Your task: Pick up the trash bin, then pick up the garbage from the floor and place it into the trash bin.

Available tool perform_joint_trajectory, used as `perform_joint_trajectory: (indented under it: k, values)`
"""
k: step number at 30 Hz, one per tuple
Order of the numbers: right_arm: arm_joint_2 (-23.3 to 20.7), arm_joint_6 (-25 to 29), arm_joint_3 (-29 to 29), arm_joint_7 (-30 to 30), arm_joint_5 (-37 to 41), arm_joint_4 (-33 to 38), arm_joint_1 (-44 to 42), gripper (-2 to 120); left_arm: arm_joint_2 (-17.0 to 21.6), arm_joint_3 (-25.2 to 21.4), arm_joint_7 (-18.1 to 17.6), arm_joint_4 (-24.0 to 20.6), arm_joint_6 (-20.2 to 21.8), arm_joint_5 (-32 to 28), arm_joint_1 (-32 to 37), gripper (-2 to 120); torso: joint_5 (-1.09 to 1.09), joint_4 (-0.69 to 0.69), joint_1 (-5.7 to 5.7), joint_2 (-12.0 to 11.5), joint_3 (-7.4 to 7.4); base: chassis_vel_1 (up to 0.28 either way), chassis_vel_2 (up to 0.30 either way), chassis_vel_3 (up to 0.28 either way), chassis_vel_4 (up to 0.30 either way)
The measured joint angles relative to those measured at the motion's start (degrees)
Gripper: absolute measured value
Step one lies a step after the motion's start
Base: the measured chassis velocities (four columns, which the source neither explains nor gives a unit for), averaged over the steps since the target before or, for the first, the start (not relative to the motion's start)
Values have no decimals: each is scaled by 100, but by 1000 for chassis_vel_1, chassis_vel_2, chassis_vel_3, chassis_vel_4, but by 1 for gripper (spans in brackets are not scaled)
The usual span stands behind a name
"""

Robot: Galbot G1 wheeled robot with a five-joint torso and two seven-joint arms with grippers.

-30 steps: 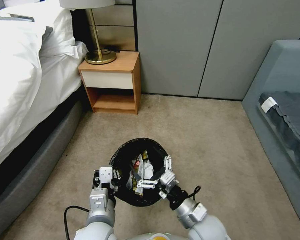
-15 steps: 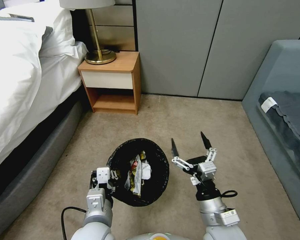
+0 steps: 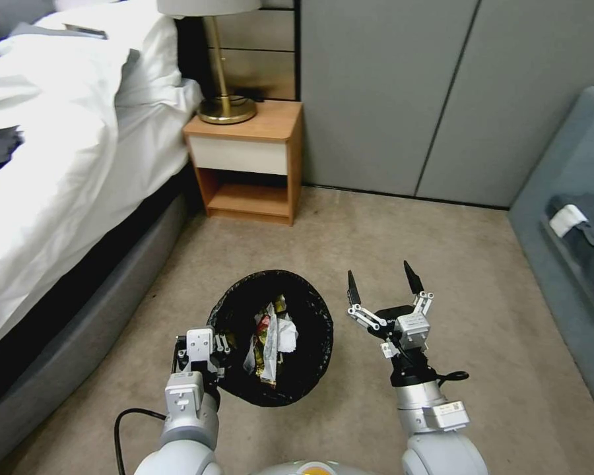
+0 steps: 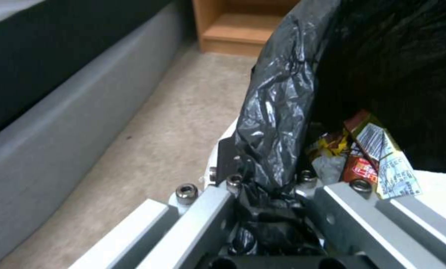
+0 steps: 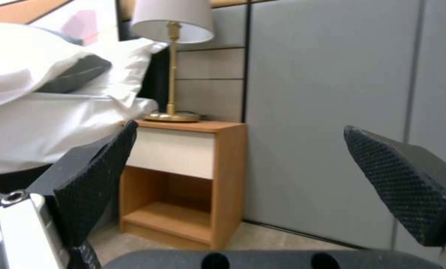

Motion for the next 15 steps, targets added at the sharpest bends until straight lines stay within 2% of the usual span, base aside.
perform_joint_trajectory:
  k: [15]
  values:
    - [14, -6, -12, -61, -20, -44, 16, 100, 2, -31, -6, -59, 28, -46, -11, 0, 0, 0, 0, 0, 0, 118, 121, 119, 116]
